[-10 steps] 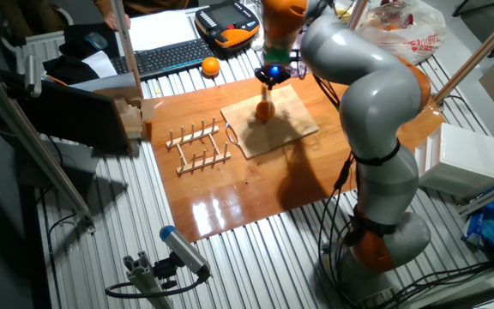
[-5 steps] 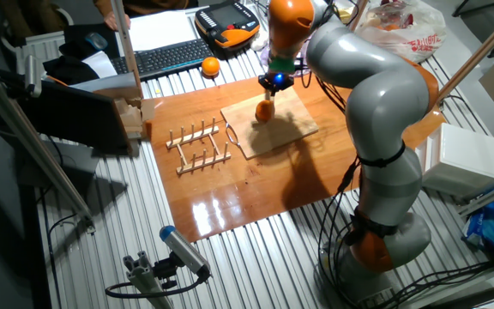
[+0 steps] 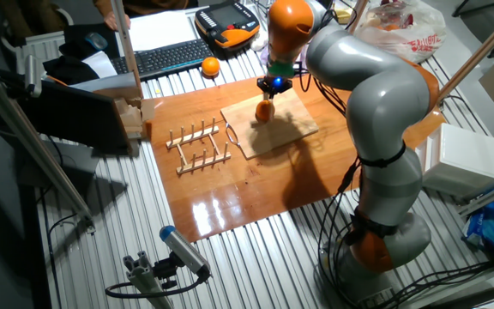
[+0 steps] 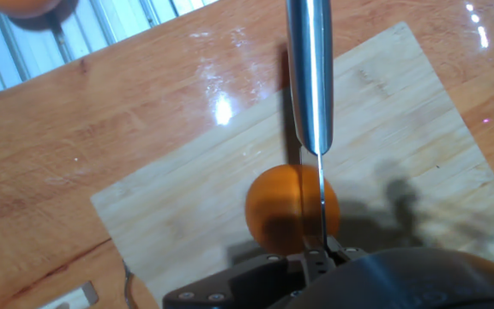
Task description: Chop the orange
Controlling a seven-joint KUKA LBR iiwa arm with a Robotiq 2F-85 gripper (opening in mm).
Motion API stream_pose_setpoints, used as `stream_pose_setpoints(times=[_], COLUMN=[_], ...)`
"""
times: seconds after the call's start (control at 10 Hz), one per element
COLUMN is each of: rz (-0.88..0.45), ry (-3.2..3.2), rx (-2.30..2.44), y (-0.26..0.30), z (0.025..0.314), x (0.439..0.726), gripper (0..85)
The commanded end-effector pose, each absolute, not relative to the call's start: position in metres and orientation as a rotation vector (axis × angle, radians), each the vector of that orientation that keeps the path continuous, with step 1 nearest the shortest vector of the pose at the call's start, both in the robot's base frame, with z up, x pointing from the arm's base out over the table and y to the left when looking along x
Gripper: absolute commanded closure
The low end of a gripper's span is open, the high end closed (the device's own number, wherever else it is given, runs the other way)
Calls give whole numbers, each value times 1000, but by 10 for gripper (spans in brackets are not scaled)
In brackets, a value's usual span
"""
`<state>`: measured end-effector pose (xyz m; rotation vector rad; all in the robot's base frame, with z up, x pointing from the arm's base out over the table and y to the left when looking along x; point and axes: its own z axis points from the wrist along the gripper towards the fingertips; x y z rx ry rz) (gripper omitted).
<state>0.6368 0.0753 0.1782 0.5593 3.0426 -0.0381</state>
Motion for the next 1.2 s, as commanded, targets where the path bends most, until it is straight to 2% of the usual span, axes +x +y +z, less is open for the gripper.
stream_pose_setpoints(times=[0.0,1.1], rz=[-41,-49], ry=[3042,3028], rx=[557,554], y=[76,76], z=[178,169], x=[637,640], gripper=[850,850])
